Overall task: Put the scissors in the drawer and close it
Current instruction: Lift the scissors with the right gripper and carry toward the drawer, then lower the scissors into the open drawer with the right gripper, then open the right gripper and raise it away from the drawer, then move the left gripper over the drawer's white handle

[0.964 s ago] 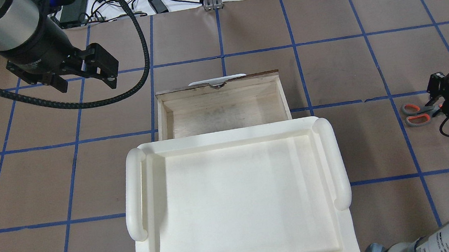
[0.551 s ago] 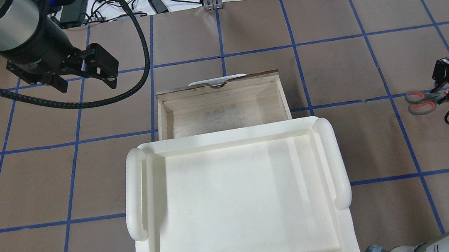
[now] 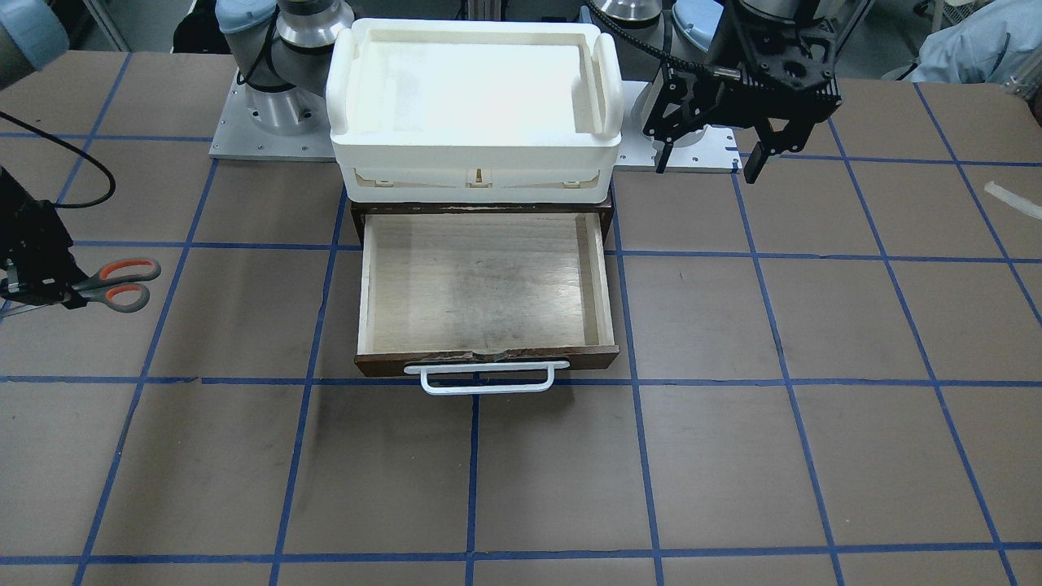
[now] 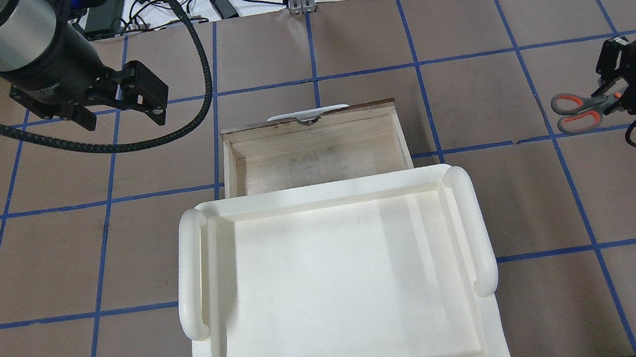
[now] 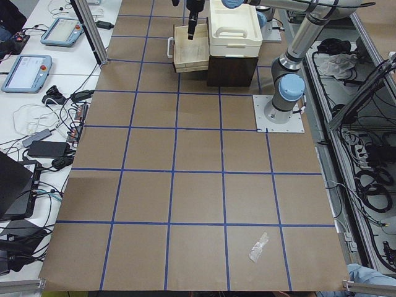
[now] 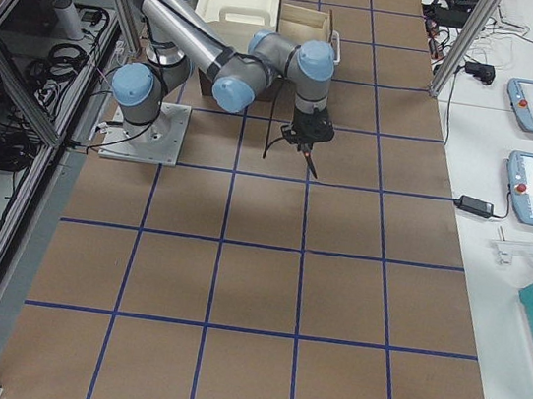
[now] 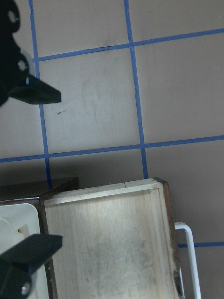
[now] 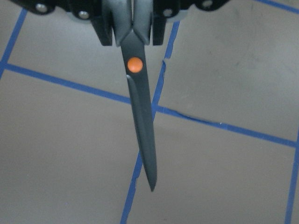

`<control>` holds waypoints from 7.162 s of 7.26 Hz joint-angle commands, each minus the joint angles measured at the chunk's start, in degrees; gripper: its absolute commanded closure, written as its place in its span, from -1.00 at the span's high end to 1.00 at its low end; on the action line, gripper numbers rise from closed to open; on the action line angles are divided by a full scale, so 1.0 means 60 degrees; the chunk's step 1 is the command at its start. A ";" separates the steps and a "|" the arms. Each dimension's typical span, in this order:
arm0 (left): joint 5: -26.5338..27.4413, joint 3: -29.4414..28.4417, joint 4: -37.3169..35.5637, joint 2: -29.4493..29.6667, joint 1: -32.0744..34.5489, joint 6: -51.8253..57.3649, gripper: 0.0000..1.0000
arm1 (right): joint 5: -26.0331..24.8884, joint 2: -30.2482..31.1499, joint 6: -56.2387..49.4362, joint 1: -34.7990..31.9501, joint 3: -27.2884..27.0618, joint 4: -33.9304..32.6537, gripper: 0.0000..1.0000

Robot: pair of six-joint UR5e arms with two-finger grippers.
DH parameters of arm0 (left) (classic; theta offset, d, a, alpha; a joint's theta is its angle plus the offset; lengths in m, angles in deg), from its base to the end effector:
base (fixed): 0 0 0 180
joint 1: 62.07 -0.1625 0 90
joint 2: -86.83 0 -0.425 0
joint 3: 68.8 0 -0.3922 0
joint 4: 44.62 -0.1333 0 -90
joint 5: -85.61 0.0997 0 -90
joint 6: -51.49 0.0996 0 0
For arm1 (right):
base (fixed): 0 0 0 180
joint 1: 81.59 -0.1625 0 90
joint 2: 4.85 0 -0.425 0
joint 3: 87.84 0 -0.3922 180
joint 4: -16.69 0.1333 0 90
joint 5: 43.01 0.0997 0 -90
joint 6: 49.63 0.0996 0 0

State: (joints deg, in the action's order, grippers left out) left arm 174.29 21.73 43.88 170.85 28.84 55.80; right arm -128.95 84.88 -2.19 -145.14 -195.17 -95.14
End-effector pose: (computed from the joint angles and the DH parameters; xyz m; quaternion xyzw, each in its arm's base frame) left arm -0.1428 -0.4550 0.5357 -0.0461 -0.9970 0.0609 0.0097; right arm -0.0893 -0.4946 0.3772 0.5992 0.7990 -0.0298 0.0415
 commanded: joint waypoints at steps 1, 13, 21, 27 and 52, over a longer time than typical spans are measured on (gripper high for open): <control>0.0015 0.0000 0.0000 0.0001 0.0010 0.0000 1.00 | 0.0071 0.0804 0.0588 -0.1196 0.0746 0.1582 -1.00; 0.0015 0.0000 0.0000 0.0001 -0.0005 0.0000 1.00 | -0.0808 -0.2780 0.8116 -0.8304 0.3050 0.0550 -1.00; 0.0015 0.0000 0.0000 0.0001 0.0010 0.0000 1.00 | -0.0735 -0.3120 1.0229 -0.8921 0.2684 0.0269 -1.00; 0.0029 0.0000 -0.0014 0.0001 0.0010 0.0000 1.00 | -0.0735 -0.3105 1.0229 -0.8979 0.2185 0.0269 -1.00; 0.0000 -0.3250 -0.2269 0.6062 0.2103 -0.3205 1.00 | -0.1045 0.0221 -0.6104 -0.5157 0.3270 0.2803 1.00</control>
State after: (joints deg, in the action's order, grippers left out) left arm 174.32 3.23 32.12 204.55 40.08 39.34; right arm -136.88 86.54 -41.06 -176.36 -175.40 -78.50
